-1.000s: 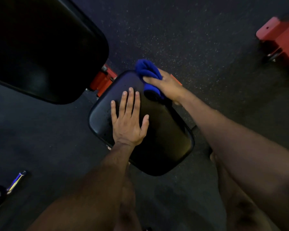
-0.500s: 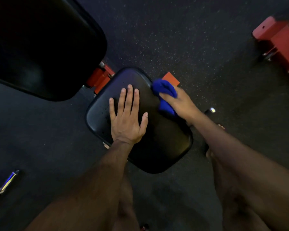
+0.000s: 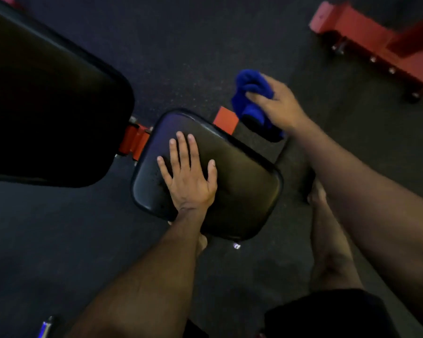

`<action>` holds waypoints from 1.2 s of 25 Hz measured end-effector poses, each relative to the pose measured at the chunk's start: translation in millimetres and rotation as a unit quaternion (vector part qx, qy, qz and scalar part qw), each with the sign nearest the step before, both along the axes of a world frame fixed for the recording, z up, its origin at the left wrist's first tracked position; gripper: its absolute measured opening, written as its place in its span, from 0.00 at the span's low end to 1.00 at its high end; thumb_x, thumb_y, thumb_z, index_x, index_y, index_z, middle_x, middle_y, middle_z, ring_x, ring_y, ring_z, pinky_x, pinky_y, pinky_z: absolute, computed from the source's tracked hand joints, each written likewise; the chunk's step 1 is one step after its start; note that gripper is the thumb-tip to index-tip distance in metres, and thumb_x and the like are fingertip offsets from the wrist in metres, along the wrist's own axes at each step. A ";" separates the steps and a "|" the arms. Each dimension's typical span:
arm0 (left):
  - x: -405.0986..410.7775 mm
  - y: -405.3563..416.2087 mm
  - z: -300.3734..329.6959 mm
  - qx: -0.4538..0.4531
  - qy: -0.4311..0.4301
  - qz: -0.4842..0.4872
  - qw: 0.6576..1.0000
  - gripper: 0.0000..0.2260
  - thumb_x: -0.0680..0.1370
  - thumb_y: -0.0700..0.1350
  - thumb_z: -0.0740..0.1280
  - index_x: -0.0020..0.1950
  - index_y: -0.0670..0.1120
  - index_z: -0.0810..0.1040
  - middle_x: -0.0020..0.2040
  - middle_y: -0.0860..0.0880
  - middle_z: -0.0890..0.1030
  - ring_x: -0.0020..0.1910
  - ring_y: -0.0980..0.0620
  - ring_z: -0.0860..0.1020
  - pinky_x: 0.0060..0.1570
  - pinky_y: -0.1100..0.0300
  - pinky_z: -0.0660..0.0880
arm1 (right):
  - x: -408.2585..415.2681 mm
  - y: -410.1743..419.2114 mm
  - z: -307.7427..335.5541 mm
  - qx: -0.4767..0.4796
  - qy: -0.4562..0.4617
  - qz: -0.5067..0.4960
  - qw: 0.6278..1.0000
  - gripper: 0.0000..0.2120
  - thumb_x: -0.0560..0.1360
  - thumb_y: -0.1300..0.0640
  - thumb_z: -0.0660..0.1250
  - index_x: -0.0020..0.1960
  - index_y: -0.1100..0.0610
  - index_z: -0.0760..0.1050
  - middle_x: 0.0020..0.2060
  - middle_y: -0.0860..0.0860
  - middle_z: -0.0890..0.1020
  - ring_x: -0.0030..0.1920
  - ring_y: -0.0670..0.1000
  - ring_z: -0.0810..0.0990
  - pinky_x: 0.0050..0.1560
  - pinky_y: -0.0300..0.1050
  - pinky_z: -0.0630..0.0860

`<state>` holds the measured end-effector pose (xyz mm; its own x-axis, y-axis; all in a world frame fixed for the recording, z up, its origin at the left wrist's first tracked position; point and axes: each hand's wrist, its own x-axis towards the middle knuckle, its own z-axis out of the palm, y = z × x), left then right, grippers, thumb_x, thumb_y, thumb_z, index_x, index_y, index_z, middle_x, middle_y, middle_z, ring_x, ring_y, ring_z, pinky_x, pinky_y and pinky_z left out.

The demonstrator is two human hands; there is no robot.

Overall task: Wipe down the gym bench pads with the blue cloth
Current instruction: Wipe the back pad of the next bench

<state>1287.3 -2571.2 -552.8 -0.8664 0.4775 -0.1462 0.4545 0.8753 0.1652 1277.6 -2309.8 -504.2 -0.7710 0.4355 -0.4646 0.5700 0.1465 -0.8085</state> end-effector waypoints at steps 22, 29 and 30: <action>7.4 -1.3 -8.2 -0.017 0.058 0.003 0.998 0.31 0.82 0.60 0.52 0.84 0.50 0.54 0.84 0.46 0.54 0.83 0.45 0.52 0.79 0.35 0.49 | 193.0 -196.4 -36.8 -0.070 -0.005 -0.448 0.891 0.25 0.79 0.49 0.65 0.74 0.51 0.67 0.71 0.48 0.72 0.69 0.43 0.70 0.74 0.40 0.62; 8.2 -1.5 -13.8 -0.016 0.073 -0.008 0.997 0.31 0.82 0.58 0.51 0.84 0.51 0.54 0.84 0.47 0.54 0.83 0.45 0.53 0.78 0.35 0.49 | 197.3 -217.8 -48.7 0.047 0.055 -0.419 0.905 0.25 0.79 0.53 0.62 0.75 0.48 0.65 0.72 0.49 0.69 0.73 0.46 0.67 0.75 0.42 0.60; 8.1 -1.4 -14.5 -0.015 0.072 -0.009 0.997 0.31 0.82 0.58 0.51 0.84 0.51 0.54 0.84 0.47 0.54 0.83 0.45 0.52 0.78 0.35 0.48 | 189.4 -181.4 -58.4 0.048 0.069 -0.409 0.909 0.23 0.79 0.55 0.63 0.73 0.54 0.69 0.68 0.49 0.73 0.70 0.44 0.70 0.73 0.39 0.62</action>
